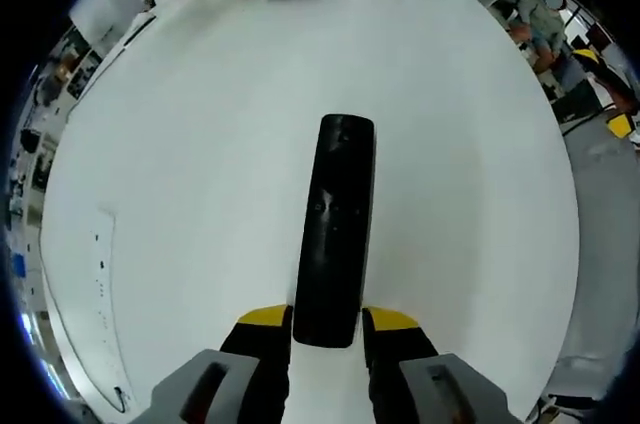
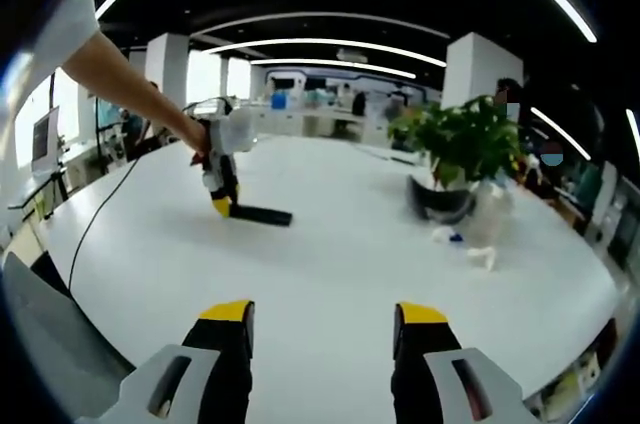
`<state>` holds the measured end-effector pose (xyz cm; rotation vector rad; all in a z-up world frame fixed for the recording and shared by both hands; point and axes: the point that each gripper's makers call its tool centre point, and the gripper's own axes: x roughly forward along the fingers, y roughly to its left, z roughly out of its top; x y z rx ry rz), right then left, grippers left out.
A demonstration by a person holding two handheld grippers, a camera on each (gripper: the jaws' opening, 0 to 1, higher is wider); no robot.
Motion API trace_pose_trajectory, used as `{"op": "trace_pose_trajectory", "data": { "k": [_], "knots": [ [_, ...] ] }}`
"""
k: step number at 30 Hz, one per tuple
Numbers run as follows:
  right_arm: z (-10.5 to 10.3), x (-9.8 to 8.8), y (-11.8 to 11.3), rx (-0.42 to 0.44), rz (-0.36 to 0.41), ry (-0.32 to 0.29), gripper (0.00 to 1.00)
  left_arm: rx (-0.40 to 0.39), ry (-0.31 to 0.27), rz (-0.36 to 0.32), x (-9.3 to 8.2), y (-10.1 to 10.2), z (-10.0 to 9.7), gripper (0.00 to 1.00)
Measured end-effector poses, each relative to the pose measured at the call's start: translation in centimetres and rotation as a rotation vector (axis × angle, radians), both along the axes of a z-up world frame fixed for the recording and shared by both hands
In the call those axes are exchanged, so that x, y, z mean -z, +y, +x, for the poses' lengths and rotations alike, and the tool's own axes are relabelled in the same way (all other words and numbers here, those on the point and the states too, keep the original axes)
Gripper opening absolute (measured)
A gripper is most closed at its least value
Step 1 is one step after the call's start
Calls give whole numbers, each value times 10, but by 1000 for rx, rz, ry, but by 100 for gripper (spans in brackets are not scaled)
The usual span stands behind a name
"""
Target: Press the specified remote control buttons in sequence, fully releasing each button before pressing the next.
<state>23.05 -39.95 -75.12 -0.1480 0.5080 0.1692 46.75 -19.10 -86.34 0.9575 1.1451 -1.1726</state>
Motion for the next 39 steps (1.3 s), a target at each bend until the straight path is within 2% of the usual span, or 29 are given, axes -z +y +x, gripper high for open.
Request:
{"op": "trace_pose_trajectory", "data": {
  "k": [3,9,15,19,25,39],
  "knots": [
    [0,0,0,-2,-1,0,53,25,-24,12,2,-1,2,25],
    [0,-1,2,-9,1,-3,52,-16,-34,46,3,1,3,24],
    [0,-5,1,-8,9,-23,52,8,-37,81,3,1,3,23],
    [1,-7,-1,5,14,-33,52,61,-60,66,3,0,2,23],
    [1,-7,2,-12,13,-33,53,-2,-49,52,5,1,4,23],
    [1,-7,3,-12,15,-36,52,-25,-38,53,5,3,-4,23]
  ]
}}
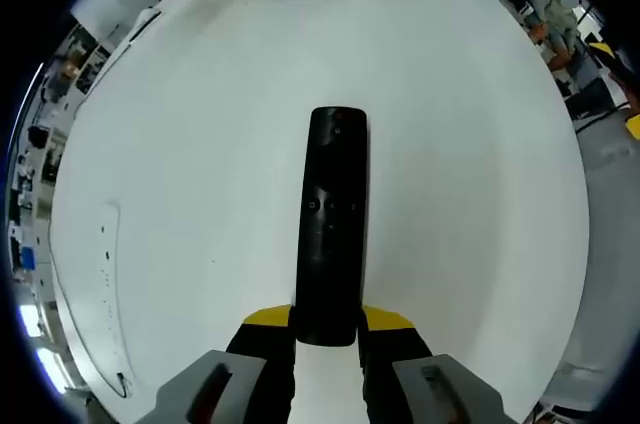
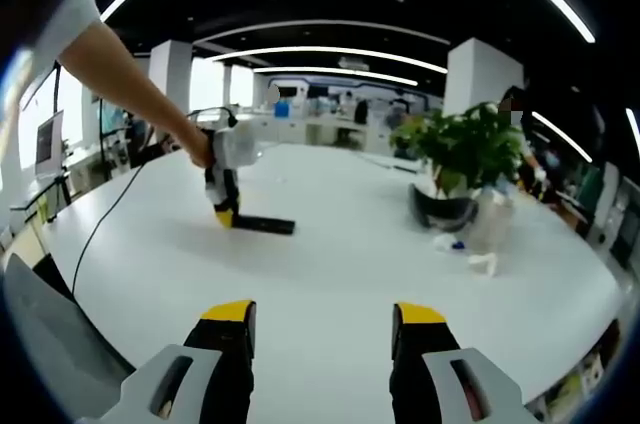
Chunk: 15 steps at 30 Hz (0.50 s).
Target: Press the specified remote control buttons in sequence, fully releasing each button before pressing the next.
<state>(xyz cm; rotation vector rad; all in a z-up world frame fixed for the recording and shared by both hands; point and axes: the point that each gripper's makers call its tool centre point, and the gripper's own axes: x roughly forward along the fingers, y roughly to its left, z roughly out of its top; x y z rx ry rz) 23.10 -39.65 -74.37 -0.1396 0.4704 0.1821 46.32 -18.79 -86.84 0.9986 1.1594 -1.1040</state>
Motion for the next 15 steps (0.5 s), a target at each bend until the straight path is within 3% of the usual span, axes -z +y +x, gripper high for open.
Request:
{"op": "trace_pose_trajectory", "data": {
  "k": [15],
  "knots": [
    [0,-1,1,-3,0,-4,52,55,1,44,1,-1,-21,23]
  ]
}}
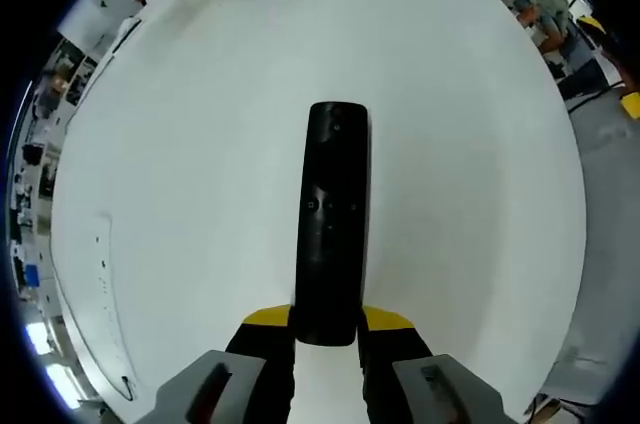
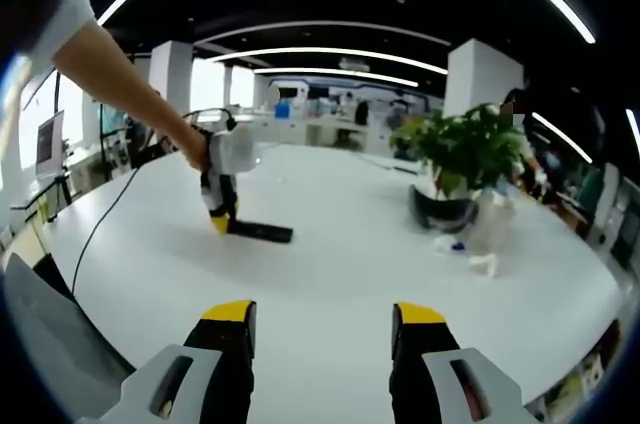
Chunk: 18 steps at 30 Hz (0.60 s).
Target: Press the specified remote control buttons in sequence, fully releasing each button before pressing the next.
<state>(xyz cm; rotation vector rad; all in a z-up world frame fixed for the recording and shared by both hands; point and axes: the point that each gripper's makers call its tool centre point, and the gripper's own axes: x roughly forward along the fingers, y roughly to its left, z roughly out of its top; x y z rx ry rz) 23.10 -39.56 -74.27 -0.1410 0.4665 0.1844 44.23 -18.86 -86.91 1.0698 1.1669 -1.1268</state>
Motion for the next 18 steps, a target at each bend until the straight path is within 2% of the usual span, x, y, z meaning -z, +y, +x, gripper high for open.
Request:
{"op": "trace_pose_trajectory", "data": {
  "k": [18],
  "knots": [
    [-1,2,1,-7,-8,7,52,2,1,3,1,-1,-21,23]
  ]
}}
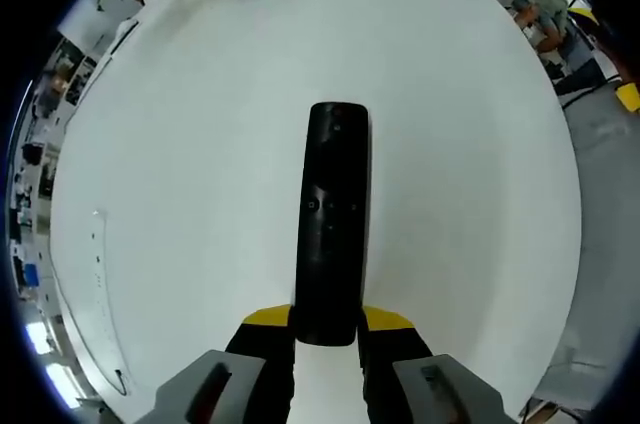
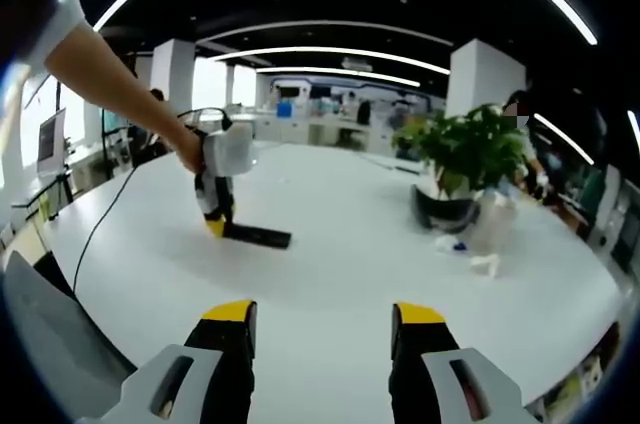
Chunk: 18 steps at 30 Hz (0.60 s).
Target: Press the specified remote control buttons in sequence, fully releasing each button before pressing the next.
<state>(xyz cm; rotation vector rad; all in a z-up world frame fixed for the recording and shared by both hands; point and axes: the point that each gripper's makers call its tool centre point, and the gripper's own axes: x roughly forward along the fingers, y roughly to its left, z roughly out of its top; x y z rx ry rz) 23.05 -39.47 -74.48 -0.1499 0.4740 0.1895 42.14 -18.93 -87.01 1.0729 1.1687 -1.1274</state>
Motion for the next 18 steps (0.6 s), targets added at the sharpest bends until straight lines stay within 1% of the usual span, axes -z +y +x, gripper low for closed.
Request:
{"op": "trace_pose_trajectory", "data": {
  "k": [4,12,18],
  "knots": [
    [0,0,0,-2,0,0,51,18,-3,12,0,0,-4,23],
    [0,0,1,-5,-3,-1,52,2,-2,1,-1,1,-11,23],
    [0,0,0,-5,-5,-3,51,-1,-1,7,-1,1,-18,23]
  ]
}}
